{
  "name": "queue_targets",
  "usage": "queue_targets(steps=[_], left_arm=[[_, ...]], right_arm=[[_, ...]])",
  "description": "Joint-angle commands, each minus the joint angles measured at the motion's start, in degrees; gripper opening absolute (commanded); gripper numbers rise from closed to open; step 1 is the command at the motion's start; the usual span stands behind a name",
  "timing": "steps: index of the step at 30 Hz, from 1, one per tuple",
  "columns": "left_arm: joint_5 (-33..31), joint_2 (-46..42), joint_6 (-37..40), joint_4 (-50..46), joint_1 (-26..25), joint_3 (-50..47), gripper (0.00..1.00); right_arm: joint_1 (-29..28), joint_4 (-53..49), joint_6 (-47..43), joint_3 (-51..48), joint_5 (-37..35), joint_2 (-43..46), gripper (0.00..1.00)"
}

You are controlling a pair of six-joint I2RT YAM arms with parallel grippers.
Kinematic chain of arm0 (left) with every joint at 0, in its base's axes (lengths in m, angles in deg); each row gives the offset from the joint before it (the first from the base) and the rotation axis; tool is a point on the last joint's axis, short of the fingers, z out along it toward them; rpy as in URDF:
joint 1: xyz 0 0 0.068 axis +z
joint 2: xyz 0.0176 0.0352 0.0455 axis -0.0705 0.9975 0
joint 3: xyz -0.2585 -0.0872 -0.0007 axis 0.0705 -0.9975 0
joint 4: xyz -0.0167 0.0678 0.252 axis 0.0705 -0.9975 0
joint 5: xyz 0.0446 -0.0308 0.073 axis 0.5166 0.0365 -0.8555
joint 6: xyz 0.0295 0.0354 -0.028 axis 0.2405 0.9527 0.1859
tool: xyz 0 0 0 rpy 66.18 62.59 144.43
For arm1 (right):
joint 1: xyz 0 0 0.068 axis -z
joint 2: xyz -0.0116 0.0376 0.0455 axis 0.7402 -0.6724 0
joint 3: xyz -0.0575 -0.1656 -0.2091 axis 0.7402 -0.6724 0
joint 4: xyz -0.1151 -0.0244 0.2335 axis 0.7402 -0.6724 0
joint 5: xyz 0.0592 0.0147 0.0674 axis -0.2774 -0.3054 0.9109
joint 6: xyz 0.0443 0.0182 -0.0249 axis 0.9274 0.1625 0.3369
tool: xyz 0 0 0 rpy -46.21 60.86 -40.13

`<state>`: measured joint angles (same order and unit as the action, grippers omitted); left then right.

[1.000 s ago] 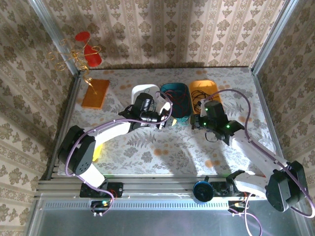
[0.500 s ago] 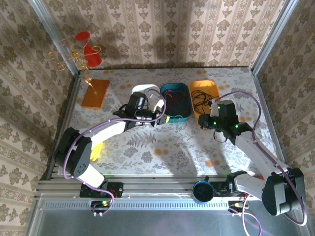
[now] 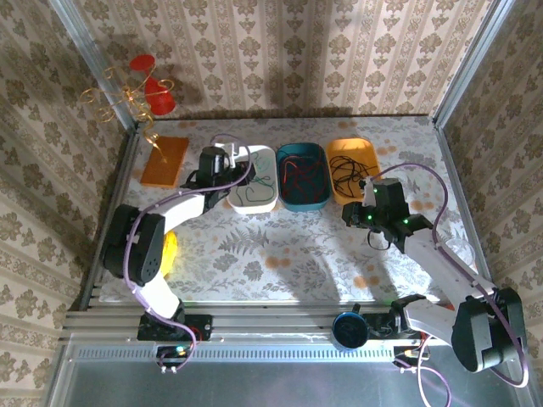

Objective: Untangle the cables

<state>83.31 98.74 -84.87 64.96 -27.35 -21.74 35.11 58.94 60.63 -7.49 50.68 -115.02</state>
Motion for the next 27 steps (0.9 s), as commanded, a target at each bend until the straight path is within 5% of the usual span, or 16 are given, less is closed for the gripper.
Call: queue_targets(steps=[1,8,14,17,18,19,27], left_arm=[[-2.58,-1.00,0.25,3.04,-0.83,2.42,0.70],[-13.97,-13.19,8.97,3.00,-2.53,-6.46,0.88],[-33.66,-29.52,22.31,-5.19,-0.89,-18.23,1.00],[-42.57,-34.94,26.22,-13.02,2.66,-20.46,1.00],[-45.48,-36.14,26.64,-15.02,4.19,-21.13,1.00],[-47.79,-37.25,27.02,-16.23,5.54,-22.06,1.00],[-53.04,-37.21,28.55,-7.70,9.88,-32.22,1.00]], right_arm=[[-0.35,-2.40,-0.35,-0.44,-4.57,2.76,0.17],[1.73,-5.96,0.66,-1.45,-19.32,7.26,0.27],[3.68,-4.60,-3.35,-2.60,-37.02,11.41,0.52],[3.63,8.76,-10.14,-8.76,-42.35,13.17,0.58],[3.59,15.61,-13.23,-12.18,-42.39,13.56,0.95],[3.59,22.89,-16.45,-15.51,-41.54,13.17,1.00],[3.72,52.54,-21.45,-22.58,-39.23,-3.59,1.00]])
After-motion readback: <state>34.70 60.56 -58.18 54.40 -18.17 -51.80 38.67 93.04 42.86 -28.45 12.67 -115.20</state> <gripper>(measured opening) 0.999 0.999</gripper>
